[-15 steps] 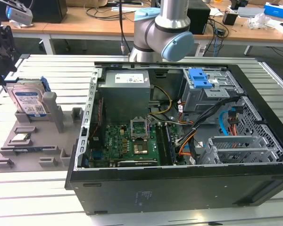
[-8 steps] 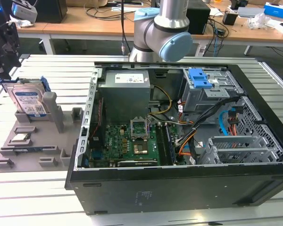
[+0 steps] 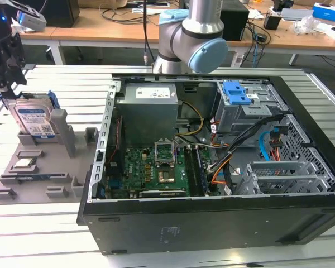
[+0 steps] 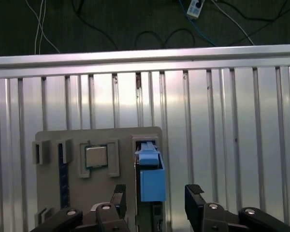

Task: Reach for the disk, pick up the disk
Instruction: 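Pick up the disk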

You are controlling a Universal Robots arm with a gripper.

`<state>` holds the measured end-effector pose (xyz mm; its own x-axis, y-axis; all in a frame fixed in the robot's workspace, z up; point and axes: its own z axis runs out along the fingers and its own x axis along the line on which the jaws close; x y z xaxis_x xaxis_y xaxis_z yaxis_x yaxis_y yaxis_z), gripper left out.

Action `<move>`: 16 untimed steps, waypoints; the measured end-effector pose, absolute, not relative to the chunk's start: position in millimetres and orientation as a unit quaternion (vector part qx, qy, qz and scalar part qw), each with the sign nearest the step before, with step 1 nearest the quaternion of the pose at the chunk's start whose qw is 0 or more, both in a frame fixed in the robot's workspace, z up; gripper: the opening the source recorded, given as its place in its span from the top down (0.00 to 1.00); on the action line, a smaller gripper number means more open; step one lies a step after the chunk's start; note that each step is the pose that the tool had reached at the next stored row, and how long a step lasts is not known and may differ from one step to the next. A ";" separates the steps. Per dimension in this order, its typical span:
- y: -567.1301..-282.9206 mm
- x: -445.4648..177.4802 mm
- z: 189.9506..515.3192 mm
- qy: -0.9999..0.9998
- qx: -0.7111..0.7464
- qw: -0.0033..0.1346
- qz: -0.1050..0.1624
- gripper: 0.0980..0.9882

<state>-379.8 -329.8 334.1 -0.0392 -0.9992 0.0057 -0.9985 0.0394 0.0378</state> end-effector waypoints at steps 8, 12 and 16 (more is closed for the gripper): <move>-329.8 -379.7 315.4 -0.720 0.694 0.015 -0.012 0.44; -329.8 -379.6 308.8 -0.719 0.694 0.015 -0.012 0.44; -329.8 -379.6 304.8 -0.719 0.694 0.015 -0.012 0.44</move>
<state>-379.6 -329.8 304.8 -0.0352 -0.9994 0.0058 -0.9987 0.0354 0.0379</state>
